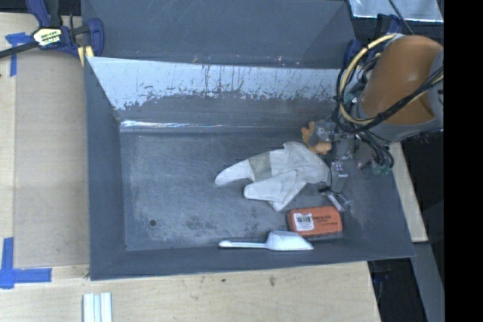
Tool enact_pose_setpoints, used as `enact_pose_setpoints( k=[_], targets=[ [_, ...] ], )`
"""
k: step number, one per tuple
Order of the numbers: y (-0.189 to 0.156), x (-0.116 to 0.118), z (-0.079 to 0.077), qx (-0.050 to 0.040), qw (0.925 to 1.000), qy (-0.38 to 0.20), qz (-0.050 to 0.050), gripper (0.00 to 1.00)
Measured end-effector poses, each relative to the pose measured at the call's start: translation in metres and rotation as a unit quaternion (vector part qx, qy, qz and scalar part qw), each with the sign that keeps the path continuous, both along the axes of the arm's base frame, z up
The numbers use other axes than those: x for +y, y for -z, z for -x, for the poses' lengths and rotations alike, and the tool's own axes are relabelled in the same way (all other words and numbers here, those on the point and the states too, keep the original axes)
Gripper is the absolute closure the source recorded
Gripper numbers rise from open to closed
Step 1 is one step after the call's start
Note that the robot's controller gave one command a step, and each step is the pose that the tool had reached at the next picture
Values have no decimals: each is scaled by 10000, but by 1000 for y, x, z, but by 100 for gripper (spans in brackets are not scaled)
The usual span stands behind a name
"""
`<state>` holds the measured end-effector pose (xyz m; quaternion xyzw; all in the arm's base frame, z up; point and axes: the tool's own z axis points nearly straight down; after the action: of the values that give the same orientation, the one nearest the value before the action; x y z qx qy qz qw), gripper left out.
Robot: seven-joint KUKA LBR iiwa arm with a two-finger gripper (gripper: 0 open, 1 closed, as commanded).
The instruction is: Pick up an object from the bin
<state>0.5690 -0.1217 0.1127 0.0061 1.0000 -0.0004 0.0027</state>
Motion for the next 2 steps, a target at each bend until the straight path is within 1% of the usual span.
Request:
enact_pose_setpoints(
  k=[1, 2],
  targets=[
    [37, 16, -14, 9, 10000, -92, -1, 0],
    [41, 78, -11, -4, 10000, -38, -1, 100]
  ],
)
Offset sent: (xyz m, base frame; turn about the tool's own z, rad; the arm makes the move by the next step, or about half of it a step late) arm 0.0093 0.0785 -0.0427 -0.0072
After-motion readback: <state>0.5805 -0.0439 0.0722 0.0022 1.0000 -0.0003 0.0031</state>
